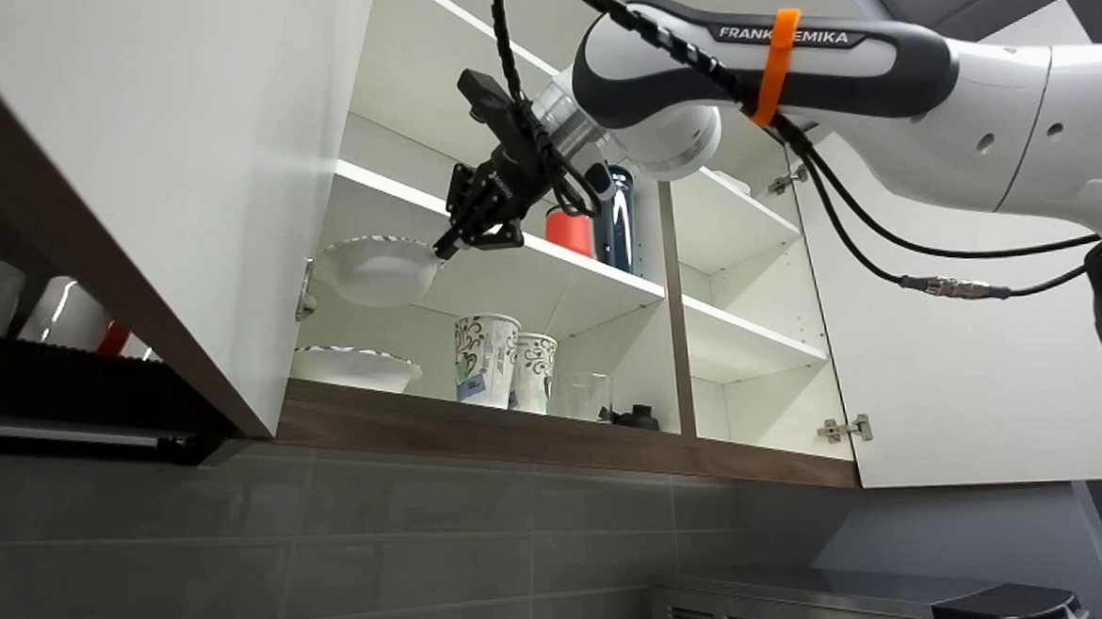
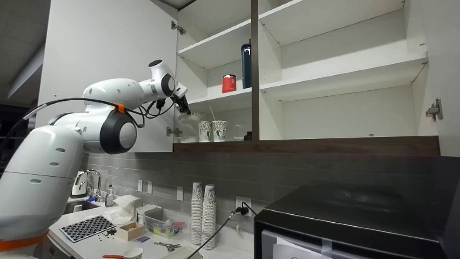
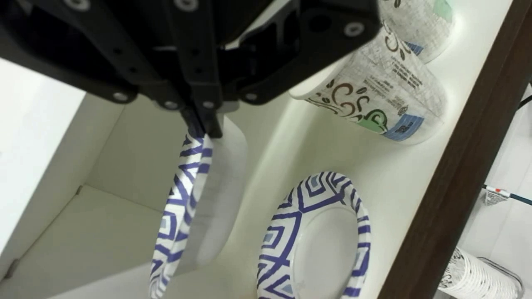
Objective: Individually move the paper bowls to the counter
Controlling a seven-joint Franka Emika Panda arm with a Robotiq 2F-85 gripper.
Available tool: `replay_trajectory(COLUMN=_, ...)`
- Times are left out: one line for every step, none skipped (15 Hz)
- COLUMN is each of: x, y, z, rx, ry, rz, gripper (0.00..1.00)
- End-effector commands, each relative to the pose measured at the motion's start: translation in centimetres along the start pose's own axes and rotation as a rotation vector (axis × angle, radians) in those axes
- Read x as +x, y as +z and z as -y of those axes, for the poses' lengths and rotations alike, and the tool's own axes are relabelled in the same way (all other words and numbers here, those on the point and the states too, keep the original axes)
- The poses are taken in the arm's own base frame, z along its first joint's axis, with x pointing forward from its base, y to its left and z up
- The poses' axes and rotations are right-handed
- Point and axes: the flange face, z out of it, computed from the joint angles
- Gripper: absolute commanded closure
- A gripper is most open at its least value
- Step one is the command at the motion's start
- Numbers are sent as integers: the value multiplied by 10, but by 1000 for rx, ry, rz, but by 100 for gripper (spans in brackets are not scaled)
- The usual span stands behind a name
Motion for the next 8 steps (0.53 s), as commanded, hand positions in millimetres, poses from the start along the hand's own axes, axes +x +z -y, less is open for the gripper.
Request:
replay_trajectory(x=-6, y=-26, z=-12, rx=-2, ry=11, rz=29, gripper=99)
replay_trajectory(x=-6, y=-32, z=-15, rx=-1, ry=16, rz=38, gripper=99)
replay_trajectory(x=-6, y=-37, z=-18, rx=4, ry=22, rz=47, gripper=99)
replay_trajectory(x=-5, y=-43, z=-22, rx=11, ry=27, rz=60, gripper=99)
replay_trajectory(x=-5, y=-49, z=-27, rx=16, ry=28, rz=83, gripper=99)
replay_trajectory(x=-5, y=-54, z=-32, rx=23, ry=29, rz=99, gripper=99)
replay_trajectory(x=-4, y=-60, z=-39, rx=25, ry=27, rz=115, gripper=99)
replay_trajectory(x=-2, y=-65, z=-46, rx=28, ry=23, rz=128, gripper=99)
